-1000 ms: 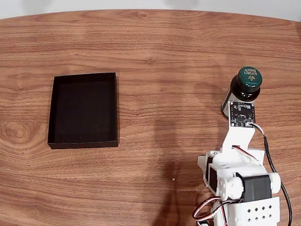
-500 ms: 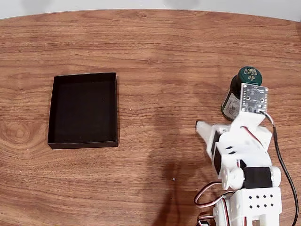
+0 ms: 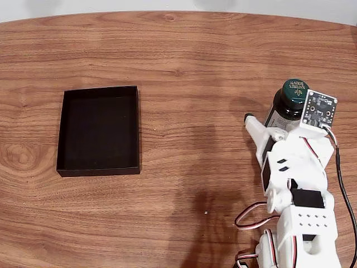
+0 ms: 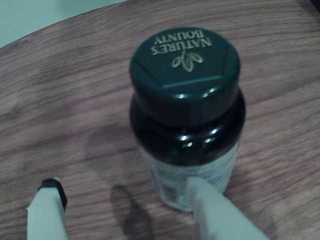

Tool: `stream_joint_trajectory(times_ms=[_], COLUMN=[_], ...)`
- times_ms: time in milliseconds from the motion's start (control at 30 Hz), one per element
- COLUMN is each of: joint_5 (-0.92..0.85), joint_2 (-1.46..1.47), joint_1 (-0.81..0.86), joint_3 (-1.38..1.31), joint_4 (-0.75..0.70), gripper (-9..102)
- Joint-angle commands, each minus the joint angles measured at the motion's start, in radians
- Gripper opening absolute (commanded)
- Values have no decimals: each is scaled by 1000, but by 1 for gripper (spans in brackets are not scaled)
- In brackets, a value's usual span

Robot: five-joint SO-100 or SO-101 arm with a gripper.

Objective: Pick up the pill bottle and place it in the black box.

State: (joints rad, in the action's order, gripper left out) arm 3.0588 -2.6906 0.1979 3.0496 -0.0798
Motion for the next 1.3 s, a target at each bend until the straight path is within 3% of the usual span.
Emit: stream_joint_trajectory(times_ms=[0,433,1267], joint_5=[15,32,104], joint_2=[87,140,334], joint_1=[26,129,153], joint_3=[-32,-34,-60], joint_4=[144,147,431], gripper=[29,31,41])
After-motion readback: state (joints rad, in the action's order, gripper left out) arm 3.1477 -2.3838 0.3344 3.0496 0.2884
